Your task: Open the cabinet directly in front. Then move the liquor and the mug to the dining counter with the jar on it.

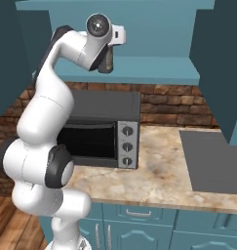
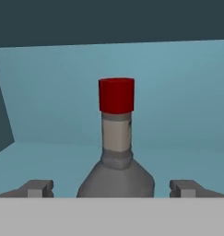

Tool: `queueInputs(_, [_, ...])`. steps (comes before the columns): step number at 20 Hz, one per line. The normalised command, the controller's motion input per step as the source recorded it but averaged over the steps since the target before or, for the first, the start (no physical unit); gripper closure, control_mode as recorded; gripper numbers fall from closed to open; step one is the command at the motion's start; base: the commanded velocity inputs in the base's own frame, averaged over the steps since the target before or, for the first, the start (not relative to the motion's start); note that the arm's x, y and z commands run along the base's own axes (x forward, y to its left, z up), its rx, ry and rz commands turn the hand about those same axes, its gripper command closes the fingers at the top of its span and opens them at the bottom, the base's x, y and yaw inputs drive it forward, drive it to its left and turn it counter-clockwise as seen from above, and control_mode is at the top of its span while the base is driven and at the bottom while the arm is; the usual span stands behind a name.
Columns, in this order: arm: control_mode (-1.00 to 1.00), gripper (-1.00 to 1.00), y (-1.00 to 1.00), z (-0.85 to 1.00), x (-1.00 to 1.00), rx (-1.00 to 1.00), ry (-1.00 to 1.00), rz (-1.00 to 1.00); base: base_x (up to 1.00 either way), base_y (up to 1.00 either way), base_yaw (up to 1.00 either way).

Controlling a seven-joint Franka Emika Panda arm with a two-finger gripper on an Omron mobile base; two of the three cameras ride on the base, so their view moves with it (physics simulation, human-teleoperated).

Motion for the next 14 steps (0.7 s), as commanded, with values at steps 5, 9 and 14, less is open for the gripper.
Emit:
queueInputs(5, [-1.0, -1.0, 0.0, 0.0, 0.28, 0.0, 0.0, 0.0, 0.0, 0.0, 0.0])
queueInputs(9, [-1.0, -1.0, -0.05, 0.0, 0.22, 0.0, 0.0, 0.0, 0.0, 0.0, 0.0])
queueInputs(14, [-1.0, -1.0, -0.01, 0.0, 0.22, 0.0, 0.0, 0.0, 0.0, 0.0, 0.0])
